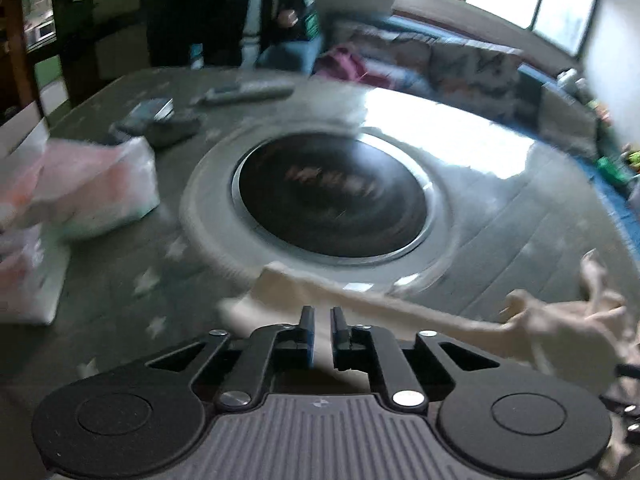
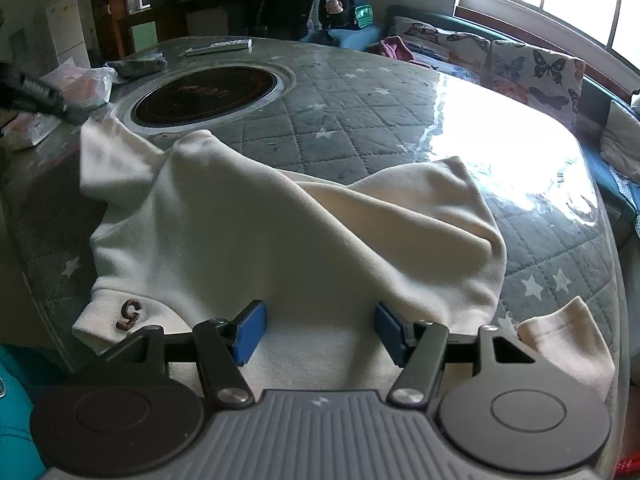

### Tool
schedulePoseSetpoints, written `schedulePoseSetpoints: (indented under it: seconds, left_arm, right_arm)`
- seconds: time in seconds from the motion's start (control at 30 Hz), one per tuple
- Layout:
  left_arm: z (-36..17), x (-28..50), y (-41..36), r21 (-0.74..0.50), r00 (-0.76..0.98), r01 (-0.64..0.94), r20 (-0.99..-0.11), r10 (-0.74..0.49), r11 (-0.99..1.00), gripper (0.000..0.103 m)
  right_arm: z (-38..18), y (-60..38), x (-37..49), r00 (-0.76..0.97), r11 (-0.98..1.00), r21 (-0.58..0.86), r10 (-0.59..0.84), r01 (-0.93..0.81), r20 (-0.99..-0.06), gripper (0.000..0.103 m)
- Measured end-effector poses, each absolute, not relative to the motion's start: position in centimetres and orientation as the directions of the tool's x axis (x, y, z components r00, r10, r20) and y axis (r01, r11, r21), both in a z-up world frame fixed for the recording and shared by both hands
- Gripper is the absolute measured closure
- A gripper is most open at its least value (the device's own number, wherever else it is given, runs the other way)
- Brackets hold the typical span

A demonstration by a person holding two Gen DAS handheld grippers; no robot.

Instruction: Fold clothes

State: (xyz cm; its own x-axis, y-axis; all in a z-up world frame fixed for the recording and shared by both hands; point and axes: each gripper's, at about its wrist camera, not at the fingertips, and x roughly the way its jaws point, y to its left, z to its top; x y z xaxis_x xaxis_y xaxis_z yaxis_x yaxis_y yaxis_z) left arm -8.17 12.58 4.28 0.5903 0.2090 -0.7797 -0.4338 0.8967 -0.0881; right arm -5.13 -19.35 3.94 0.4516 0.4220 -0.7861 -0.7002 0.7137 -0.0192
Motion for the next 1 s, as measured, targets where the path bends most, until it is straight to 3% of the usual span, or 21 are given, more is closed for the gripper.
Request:
schedulePoseSetpoints:
  seconds: [0.1,0.17,0.3,0.47,0.8,0.93,1.0]
  left_arm:
    - [4.8,-7.4,12.3,-0.099,0.604,-0.421,-0.773,0.197,0.902,0.068]
    - [5.5,-6.4,11.5,-0.120,0.639,-0.374,-0.752,0.162,0.920,0.068]
    - [6.0,-3.5,9.2,-0.167,0.681,-0.239,-0.731,0.043,0.956,0.056]
    - [4.7,1.1,6.5,-0.216,0.649,-0.130,-0.756,-0.082,0.968,0.053]
    - [1.3,6.1,6.4,-0.326,0.521,-0.167,-0.830,-0.198,0.931,0.051]
    - [0.6,6.3,6.6,-0.356,0.482,-0.174,-0.844,-0.236,0.918,0.048]
    - [0.6,6.3,6.4,-0.357,0.480,-0.164,-0.843,-0.241,0.920,0.046]
  right_arm:
    - [4.8,-19.5,-4.9,0.456,0.713,-0.007,0.440,-0.701,-0.774,0.043]
    - [5.7,-20.1,-4.1,0.478,0.728,0.004,0.454,-0.686,-0.752,0.046]
    - [6.9,-20.7,-1.2,0.531,0.771,0.002,0.440,-0.636,-0.724,0.050]
    - [8.2,-21.4,2.9,0.591,0.823,0.008,0.415,-0.568,-0.692,0.051]
    - [4.9,-21.0,11.0,0.525,0.846,0.125,0.430,-0.518,-0.735,0.052]
    - [3.8,-20.5,11.6,0.491,0.831,0.149,0.450,-0.536,-0.746,0.070]
    - [3.8,-20.5,11.4,0.486,0.824,0.154,0.460,-0.545,-0.743,0.088]
